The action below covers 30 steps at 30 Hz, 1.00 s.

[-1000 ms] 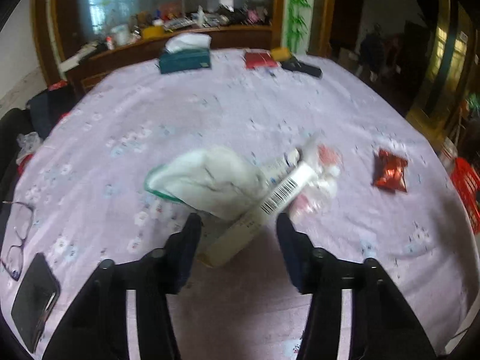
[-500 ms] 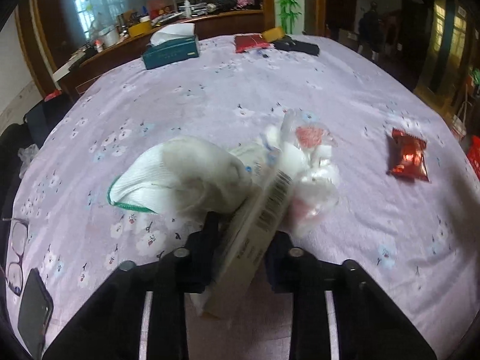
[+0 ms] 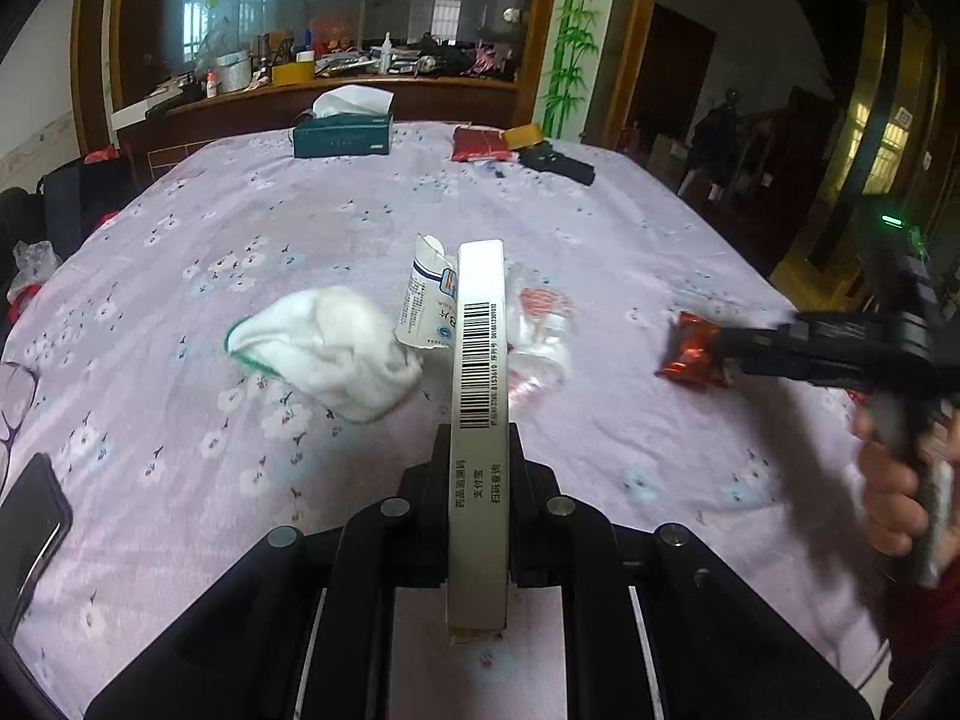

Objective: Collect trash
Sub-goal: 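Lift the white medicine box and red-brown wrapper off the table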

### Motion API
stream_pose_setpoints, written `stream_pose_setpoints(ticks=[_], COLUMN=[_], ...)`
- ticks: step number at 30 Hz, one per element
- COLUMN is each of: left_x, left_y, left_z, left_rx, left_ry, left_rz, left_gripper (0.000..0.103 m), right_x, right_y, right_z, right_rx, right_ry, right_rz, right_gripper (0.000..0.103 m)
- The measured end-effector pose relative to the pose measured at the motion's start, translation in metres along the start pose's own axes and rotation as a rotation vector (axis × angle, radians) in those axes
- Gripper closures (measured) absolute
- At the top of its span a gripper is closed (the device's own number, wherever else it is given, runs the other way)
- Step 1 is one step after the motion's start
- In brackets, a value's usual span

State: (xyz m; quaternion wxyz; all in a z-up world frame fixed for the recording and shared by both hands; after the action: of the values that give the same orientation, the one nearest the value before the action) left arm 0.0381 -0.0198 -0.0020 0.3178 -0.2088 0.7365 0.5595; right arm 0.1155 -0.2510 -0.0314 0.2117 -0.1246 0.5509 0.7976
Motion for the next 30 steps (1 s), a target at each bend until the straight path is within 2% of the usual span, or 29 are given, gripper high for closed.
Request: stream_pose_setpoints(ticks=[4, 9, 13, 22, 30], left_x=[0.005, 0.009, 0.013, 0.022, 0.028], left_y=[0.005, 0.008, 0.01, 0.01, 0.01], left_z=[-0.005, -0.01, -0.02, -0.059, -0.084], left_rx=[0.021, 0.026, 0.025, 0.046, 0.013], left_ry=[0.004, 0.006, 0.002, -0.01, -0.031], left_rz=[-0.009, -0.021, -0.034, -0.062, -0.104], left_gripper=[0.091, 0.091, 0.091, 0.091, 0.091], right_x=[-0.009, -0.009, 0.002, 0.05, 0.08], right_y=[-0.019, -0.026, -0.016, 0.048, 0.078], right_z=[0.012, 0.03, 0.032, 0.034, 0.023], right_rx=[0.047, 0.146, 0.126, 0.081, 0.101], right_ry=[0.028, 0.126, 0.157, 0.23, 0.259], right_rz=[0.01, -0.021, -0.036, -0.206, -0.307], right_gripper=[0.052, 0.064, 0.069, 0.068, 0.068])
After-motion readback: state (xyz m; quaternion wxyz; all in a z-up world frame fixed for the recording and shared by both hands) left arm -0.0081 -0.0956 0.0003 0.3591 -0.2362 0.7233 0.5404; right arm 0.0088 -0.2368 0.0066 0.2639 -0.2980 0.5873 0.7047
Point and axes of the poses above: each gripper's, at about its wrist camera, not at the fingertips, and y roughly against the way its jaws point, z to its left, x to its underside, the point moved 8 cm from there along -y, roughly the way its jaws point, and after that the axes turned 4 degrees about x, right-handed, at the moved point
